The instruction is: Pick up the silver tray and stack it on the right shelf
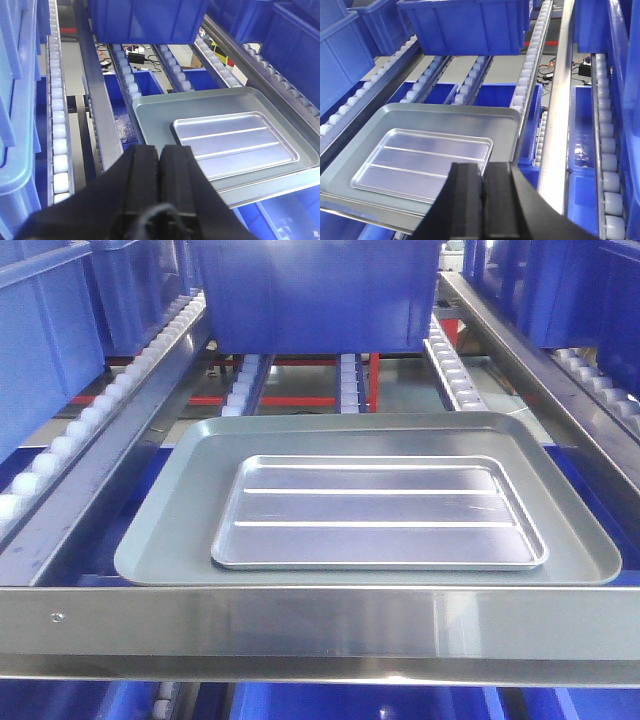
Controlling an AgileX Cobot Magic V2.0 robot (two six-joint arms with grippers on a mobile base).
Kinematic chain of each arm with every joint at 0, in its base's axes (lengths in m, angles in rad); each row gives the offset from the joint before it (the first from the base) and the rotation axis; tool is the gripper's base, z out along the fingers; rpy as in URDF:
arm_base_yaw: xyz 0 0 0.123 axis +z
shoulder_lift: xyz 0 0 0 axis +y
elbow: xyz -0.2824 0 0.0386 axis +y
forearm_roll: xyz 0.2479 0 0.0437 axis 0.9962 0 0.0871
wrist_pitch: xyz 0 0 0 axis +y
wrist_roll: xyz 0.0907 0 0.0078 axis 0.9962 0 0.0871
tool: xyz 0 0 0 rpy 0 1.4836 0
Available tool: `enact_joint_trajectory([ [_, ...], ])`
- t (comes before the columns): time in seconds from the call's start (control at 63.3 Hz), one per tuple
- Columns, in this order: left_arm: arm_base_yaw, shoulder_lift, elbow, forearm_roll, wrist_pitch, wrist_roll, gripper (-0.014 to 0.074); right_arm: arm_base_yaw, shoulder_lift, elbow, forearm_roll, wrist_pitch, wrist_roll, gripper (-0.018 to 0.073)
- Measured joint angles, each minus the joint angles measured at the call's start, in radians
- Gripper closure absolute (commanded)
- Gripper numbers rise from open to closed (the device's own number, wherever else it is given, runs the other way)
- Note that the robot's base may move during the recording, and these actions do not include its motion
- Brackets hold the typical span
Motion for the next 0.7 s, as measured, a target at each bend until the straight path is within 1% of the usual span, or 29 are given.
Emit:
enact_joint_trajectory([
  [0.395,0.000,0.000,0.000,0.000,0.001,0.004,0.0697,0.000,0.000,0.002,0.000,0.000,0.000,0.0502],
  [0.458,0.000,0.000,0.001,-0.020,0.005,0.004,0.0697,0.000,0.000,0.002,0.000,0.000,0.000,0.0502],
  [0.49,0.000,-0.002,0.001,-0.041,0.013,0.006,0.0697,0.000,0.000,0.002,0.000,0.000,0.000,0.0502],
  [0.521,0.000,-0.002,0.002,-0.068,0.022,0.025,0.0697,0.000,0.000,0.002,0.000,0.000,0.000,0.0502],
  [0.601,0.010,-0.012,0.013,-0.145,0.033,0.130,0.0697,0.000,0.000,0.002,0.000,0.000,-0.002,0.0502],
  [0.632,0.026,-0.018,0.022,-0.174,0.033,0.171,0.0697,0.000,0.000,0.002,0.000,0.000,-0.002,0.0502],
  [0.695,0.087,-0.035,0.058,-0.221,0.002,0.236,0.0697,0.000,0.000,0.002,0.000,0.000,-0.002,0.0502],
])
